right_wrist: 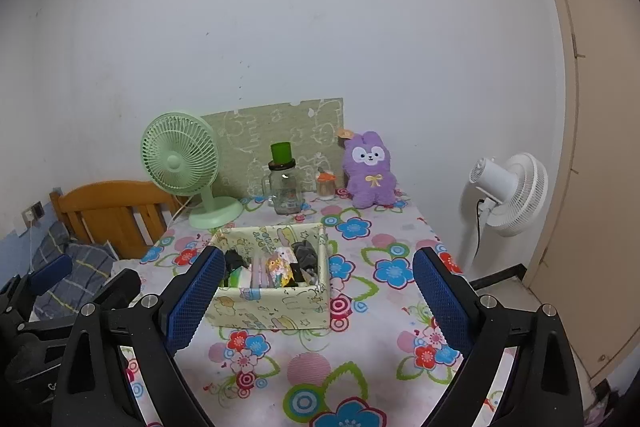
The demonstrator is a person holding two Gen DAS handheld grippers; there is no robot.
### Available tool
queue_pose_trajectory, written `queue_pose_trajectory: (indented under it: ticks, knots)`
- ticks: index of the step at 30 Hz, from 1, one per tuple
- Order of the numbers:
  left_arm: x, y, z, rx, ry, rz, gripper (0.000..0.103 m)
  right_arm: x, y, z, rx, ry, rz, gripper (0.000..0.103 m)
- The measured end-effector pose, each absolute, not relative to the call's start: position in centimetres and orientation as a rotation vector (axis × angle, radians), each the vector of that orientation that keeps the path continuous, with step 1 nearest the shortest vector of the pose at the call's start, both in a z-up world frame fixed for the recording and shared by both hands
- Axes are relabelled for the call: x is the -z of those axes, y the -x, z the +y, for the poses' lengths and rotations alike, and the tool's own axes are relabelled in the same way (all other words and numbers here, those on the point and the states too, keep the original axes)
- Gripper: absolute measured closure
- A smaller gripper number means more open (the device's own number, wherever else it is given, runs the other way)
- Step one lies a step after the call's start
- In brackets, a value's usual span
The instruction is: Organize soft objects
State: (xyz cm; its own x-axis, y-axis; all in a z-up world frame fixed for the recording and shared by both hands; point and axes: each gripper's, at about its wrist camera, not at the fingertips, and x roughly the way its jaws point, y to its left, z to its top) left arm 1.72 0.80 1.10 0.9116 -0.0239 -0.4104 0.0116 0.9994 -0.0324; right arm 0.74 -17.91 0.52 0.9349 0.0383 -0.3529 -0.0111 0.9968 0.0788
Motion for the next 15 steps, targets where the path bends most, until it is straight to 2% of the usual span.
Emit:
queue_pose_trajectory:
  ticks: [15]
  knots:
    - [-1.07, -1.01, 0.67, 0.031, 0.046, 0.423, 0.000, -0.24, -0.38, -18.05, -0.019, -0.067, 0.373, 0.006]
